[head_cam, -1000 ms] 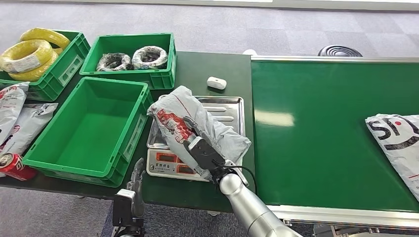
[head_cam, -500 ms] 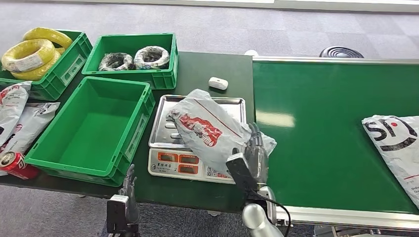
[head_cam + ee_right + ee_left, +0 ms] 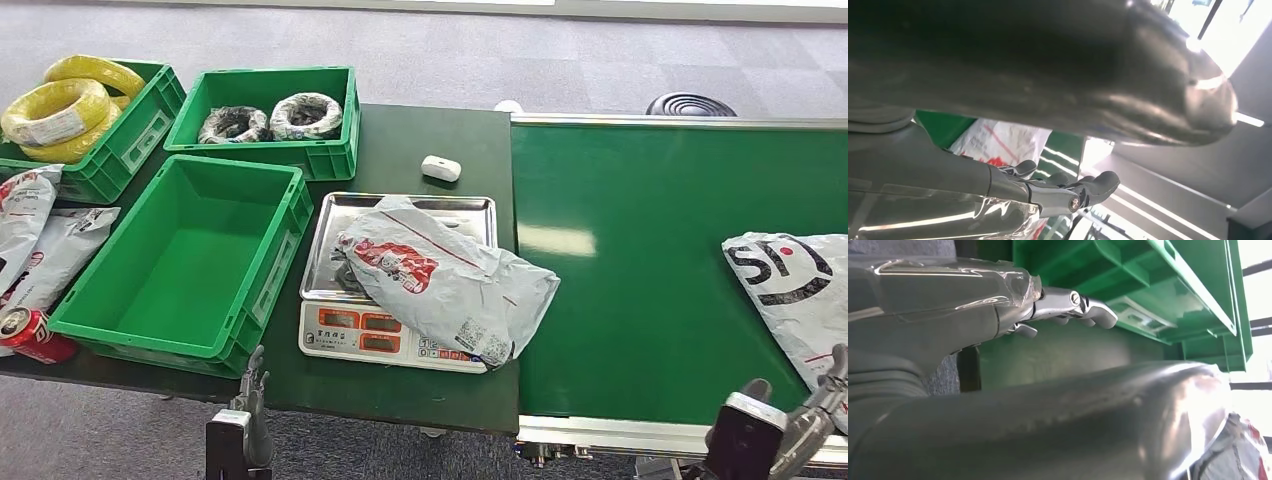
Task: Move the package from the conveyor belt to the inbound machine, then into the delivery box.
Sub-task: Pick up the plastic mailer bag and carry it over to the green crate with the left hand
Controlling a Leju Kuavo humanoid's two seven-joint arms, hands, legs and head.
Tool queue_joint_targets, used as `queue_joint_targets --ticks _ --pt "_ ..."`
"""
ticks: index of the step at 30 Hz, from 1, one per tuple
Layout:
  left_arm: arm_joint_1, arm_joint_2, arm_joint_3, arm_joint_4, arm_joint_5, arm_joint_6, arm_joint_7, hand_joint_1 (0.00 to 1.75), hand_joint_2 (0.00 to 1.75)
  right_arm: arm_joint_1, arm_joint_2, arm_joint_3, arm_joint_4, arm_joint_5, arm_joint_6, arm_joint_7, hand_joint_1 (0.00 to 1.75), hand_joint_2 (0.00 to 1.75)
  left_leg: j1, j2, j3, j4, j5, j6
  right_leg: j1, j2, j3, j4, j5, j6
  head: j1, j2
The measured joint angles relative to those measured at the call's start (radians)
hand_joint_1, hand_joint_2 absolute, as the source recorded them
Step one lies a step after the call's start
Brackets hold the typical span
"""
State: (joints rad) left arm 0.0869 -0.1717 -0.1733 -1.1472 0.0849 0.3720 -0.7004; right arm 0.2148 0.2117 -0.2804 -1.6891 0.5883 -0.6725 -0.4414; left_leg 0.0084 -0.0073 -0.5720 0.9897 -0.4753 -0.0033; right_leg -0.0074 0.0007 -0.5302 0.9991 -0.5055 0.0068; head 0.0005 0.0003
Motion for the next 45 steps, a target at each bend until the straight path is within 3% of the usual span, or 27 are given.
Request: queue_joint_targets --ticks 4,8,13,18,25,31,36,41,45 --pt "0.007 -0.001 0.008 -0.010 -0.004 -0.007 0.000 0.00 0.00 0.022 -0.001 -0.039 -0.021 -0.051 0.079 -0.002 0.00 0.00 0.000 0.000 0.001 0.000 0.000 0.000 0.000 0.000 0.001 0.000 0.000 0.000 0.000 0.000" --pt "0.004 -0.006 0.014 -0.014 -0.014 -0.008 0.000 0.00 0.00 0.017 -0.001 -0.009 0.006 -0.111 0.189 -0.012 0.00 0.00 0.001 0.000 0.002 0.000 0.000 0.000 0.001 0.000 0.002 0.000 0.000 0.000 0.000 0.000" --pt "0.000 -0.012 0.018 -0.019 -0.014 0.002 0.000 0.00 0.00 -0.016 0.000 0.091 0.120 -0.172 0.260 -0.013 0.00 0.00 0.001 0.001 0.002 0.000 0.000 0.000 0.001 0.001 0.003 0.000 0.000 0.000 0.000 0.000" --pt "-0.003 -0.021 0.018 -0.039 -0.032 0.013 0.004 0.00 0.00 -0.096 0.013 0.256 0.388 -0.217 0.306 -0.010 0.00 0.00 0.001 0.002 0.002 -0.001 0.001 -0.001 0.001 0.001 0.002 0.000 0.000 0.000 0.000 0.000" --pt "-0.029 -0.020 0.023 -0.095 -0.116 0.016 0.024 0.00 0.00 -0.216 0.040 0.447 0.767 -0.288 0.301 -0.059 0.00 0.00 0.002 0.008 0.004 -0.001 0.000 -0.002 0.003 0.007 0.002 0.001 0.001 -0.002 0.001 0.000" --pt "-0.099 -0.006 0.051 -0.131 -0.143 0.016 0.028 0.00 0.00 -0.343 0.038 0.525 0.972 -0.307 0.320 -0.088 0.00 0.00 0.011 0.052 0.016 -0.002 -0.018 -0.009 0.012 0.057 0.008 -0.001 0.009 -0.013 0.001 0.000" --pt "-0.134 0.002 0.070 -0.154 -0.143 0.016 0.029 0.00 0.00 -0.404 0.042 0.563 1.061 -0.303 0.329 -0.080 0.00 0.00 0.019 0.045 0.027 -0.003 -0.021 -0.011 0.021 0.083 0.010 -0.001 0.017 -0.022 0.001 0.000" --pt "-0.142 0.003 0.073 -0.167 -0.143 0.016 0.029 0.00 0.00 -0.424 0.046 0.580 1.094 -0.303 0.320 -0.079 0.00 0.00 0.024 0.040 0.034 -0.004 -0.019 -0.013 0.029 0.093 0.012 -0.001 0.021 -0.030 0.001 0.000" --pt "-0.141 0.002 0.080 -0.168 -0.139 0.017 0.031 0.00 0.00 -0.425 0.054 0.581 1.096 -0.319 0.187 -0.091 0.00 0.00 0.025 0.032 0.036 -0.006 -0.017 -0.016 0.029 0.089 0.014 -0.001 0.018 -0.031 0.000 0.000"
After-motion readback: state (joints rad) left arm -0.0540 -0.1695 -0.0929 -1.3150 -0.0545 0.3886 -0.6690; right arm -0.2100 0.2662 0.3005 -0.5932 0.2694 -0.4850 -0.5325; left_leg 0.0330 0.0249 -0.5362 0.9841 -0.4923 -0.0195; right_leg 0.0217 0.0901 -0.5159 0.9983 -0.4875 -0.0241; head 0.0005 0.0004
